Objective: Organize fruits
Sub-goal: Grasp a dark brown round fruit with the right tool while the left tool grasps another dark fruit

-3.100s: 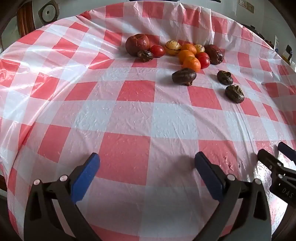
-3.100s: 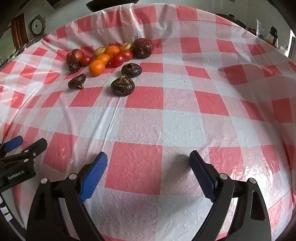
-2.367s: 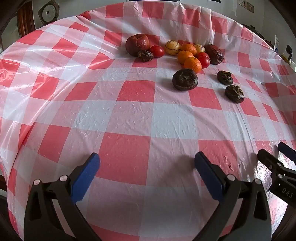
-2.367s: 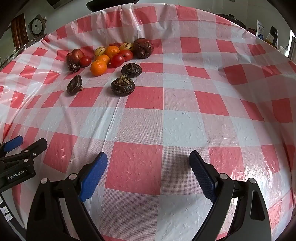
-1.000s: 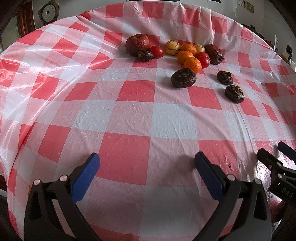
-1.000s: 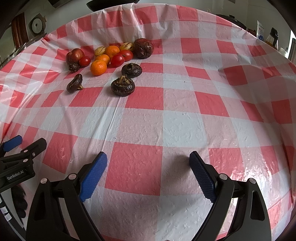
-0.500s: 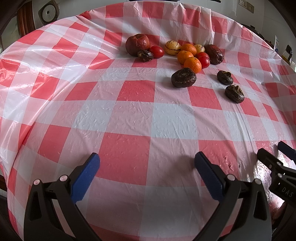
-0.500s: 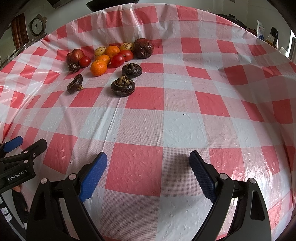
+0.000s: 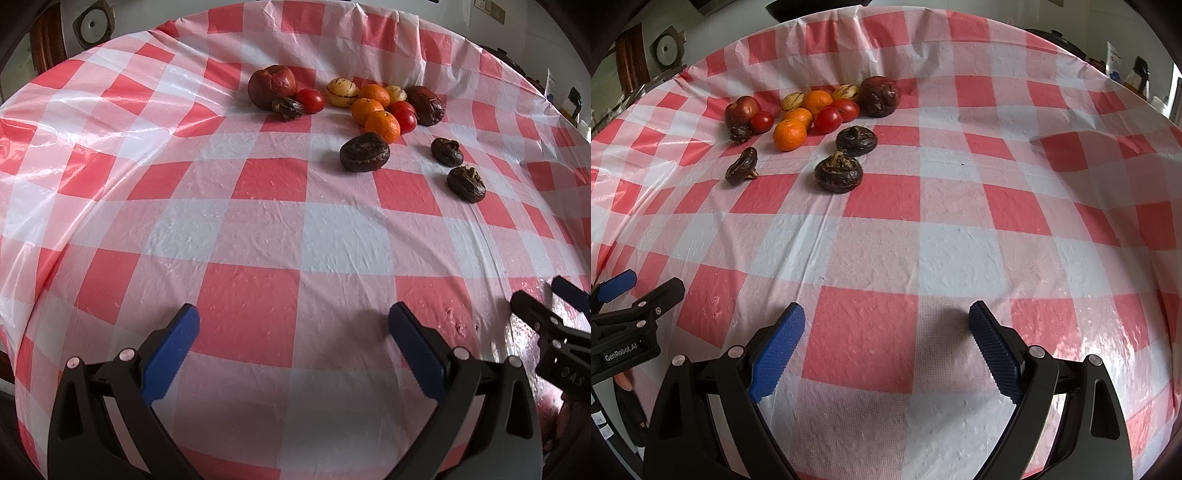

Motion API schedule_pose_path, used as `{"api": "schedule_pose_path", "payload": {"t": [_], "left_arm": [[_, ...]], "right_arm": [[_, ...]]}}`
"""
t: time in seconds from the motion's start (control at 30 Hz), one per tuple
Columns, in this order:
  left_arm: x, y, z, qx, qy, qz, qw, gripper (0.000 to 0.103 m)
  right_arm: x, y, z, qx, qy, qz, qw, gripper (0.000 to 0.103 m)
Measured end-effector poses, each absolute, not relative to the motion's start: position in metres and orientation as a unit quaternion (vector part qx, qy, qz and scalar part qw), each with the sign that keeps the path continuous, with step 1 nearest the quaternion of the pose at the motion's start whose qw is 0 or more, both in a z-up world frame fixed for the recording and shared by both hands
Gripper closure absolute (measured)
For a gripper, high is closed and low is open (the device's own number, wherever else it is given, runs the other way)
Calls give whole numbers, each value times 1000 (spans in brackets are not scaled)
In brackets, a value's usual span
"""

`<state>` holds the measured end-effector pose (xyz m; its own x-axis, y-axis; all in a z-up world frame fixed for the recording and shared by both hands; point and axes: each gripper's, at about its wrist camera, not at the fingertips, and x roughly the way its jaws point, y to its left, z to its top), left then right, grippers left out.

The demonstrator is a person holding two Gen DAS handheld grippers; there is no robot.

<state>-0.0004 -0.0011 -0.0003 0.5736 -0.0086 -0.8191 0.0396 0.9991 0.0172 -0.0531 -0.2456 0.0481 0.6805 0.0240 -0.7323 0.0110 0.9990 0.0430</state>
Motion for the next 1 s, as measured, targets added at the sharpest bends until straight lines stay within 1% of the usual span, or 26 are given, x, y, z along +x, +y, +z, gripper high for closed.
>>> {"api": "schedule_pose_path", "payload": {"t": [0.27, 0.37, 0.4, 0.43, 0.47, 0.53, 0.57, 0.63, 0.67, 0.7, 0.73, 0.83, 0.87, 0.93, 1.0], "left_arm": [[2, -4, -3, 17, 462, -13, 886, 1], [2, 0, -3, 17, 463, -13, 886, 1], [2, 0, -3, 18, 464, -14, 886, 1], [2, 1, -3, 18, 466, -15, 884, 1], [2, 2, -2, 17, 468, -18, 884, 1], [8, 3, -2, 17, 472, -25, 881, 1], [12, 3, -1, 12, 470, -35, 882, 1], [25, 2, 0, 6, 467, -46, 883, 1], [32, 0, 1, 2, 465, -51, 884, 1], [38, -1, 2, -4, 462, -59, 885, 1], [48, -4, 3, -7, 461, -61, 885, 1], [71, -16, 5, -9, 456, -72, 887, 9], [78, -20, 6, -8, 455, -74, 888, 11], [93, -29, 6, -9, 452, -81, 889, 21], [104, -36, 7, -11, 449, -91, 889, 24]], "right_arm": [[-1, -236, 59, 1, 398, 40, 917, 16], [21, -233, 61, -4, 387, 47, 921, 18], [29, -231, 61, -20, 398, 47, 916, 20], [36, -228, 60, -25, 397, 52, 916, 25], [41, -225, 58, -29, 397, 56, 916, 27], [47, -219, 55, -41, 398, 62, 915, 37], [49, -218, 53, -42, 400, 66, 913, 39], [49, -220, 53, -34, 398, 71, 914, 51], [48, -223, 55, -27, 396, 66, 916, 55], [48, -226, 56, -19, 394, 61, 917, 63], [47, -232, 57, -3, 393, 56, 918, 63], [42, -249, 63, 40, 380, 48, 923, 63], [42, -253, 65, 58, 390, 41, 918, 63], [40, -263, 68, 80, 383, 33, 920, 63], [40, -268, 68, 96, 378, 26, 920, 63]]}}
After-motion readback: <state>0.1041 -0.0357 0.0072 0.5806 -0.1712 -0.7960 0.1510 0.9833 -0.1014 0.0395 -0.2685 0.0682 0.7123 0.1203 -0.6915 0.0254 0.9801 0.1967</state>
